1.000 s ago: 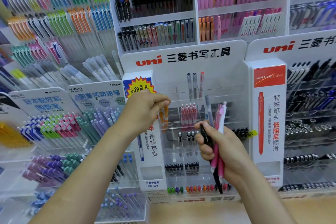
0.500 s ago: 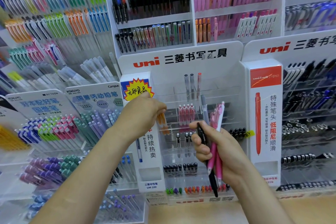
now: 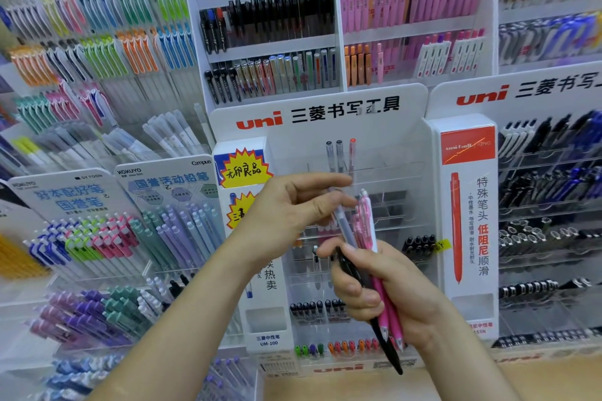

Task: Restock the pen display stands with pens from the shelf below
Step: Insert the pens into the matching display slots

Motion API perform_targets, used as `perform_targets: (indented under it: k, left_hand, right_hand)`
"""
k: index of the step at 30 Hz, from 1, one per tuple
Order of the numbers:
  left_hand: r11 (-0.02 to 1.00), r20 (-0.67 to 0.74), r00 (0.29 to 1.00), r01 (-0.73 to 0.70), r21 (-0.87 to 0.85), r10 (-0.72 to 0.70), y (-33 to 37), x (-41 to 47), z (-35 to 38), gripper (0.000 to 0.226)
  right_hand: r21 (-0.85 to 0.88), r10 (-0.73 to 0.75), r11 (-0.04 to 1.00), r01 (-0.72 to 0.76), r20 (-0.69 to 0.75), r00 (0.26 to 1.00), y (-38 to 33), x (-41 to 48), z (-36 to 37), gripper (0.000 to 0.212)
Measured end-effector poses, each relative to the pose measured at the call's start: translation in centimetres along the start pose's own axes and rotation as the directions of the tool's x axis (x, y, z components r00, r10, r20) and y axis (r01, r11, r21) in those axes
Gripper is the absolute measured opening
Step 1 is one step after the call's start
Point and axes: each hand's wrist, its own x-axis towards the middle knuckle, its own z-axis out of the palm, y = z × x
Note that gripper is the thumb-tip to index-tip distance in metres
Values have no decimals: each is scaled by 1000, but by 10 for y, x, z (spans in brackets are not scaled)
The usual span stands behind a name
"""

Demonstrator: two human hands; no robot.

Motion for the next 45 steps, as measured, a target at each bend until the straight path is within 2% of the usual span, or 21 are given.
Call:
perform_targets:
  k: [6, 8, 10, 12, 14, 17, 20, 25, 27, 33, 38, 45]
  left_hand:
    - [981, -5, 999, 34, -191, -36, -4, 3, -4, 20]
    - [973, -125, 992, -31, -228, 2, -1, 6, -4, 18]
    - [956, -332, 940, -167, -240, 81, 10, 13, -12, 19]
    - [943, -500, 842, -304, -133, 201, 28, 19, -26, 23]
    - [919, -567, 751, -393, 29, 339, 45, 23, -37, 22]
    - [864, -558, 668, -449, 226, 493, 55, 29, -41, 18]
    - [827, -526, 639, -442, 347, 562, 51, 36, -39, 21]
    - [811, -481, 665, -370, 453, 571, 32, 46, -34, 22]
    - [827, -488, 682, -342, 445, 545, 28, 50, -32, 21]
    - [858, -430, 782, -250, 448, 452, 17, 58, -26, 29]
    - [851, -403, 824, -169, 497, 399, 7, 68, -22, 30]
    - [837, -369, 872, -80, 542, 323, -8, 75, -17, 26]
  right_hand:
    - [87, -5, 996, -4, 105, 995, -2, -2, -1, 32]
    - [86, -19, 996, 12, 82, 996, -2, -2, -2, 32]
    - [40, -45, 998, 46, -23, 999, -4, -3, -3, 29]
    - [-9, -90, 996, 90, -179, 980, -6, -4, -4, 22]
    - [-16, -130, 991, 131, -288, 949, -10, -6, -5, 21]
    - [-29, -165, 986, 165, -352, 921, -16, -7, -4, 22]
    - [-45, -180, 983, 176, -364, 914, -18, -8, -4, 21]
    - [-35, -198, 979, 200, -386, 901, -19, -8, -6, 22]
    - [-40, -205, 978, 206, -390, 898, -19, -8, -7, 22]
    - [20, -207, 972, 234, -400, 893, -21, -7, -7, 26]
    - [84, -200, 965, 248, -377, 904, -25, -5, -8, 34]
    - [-27, -230, 971, 238, -381, 896, -26, -7, -8, 39]
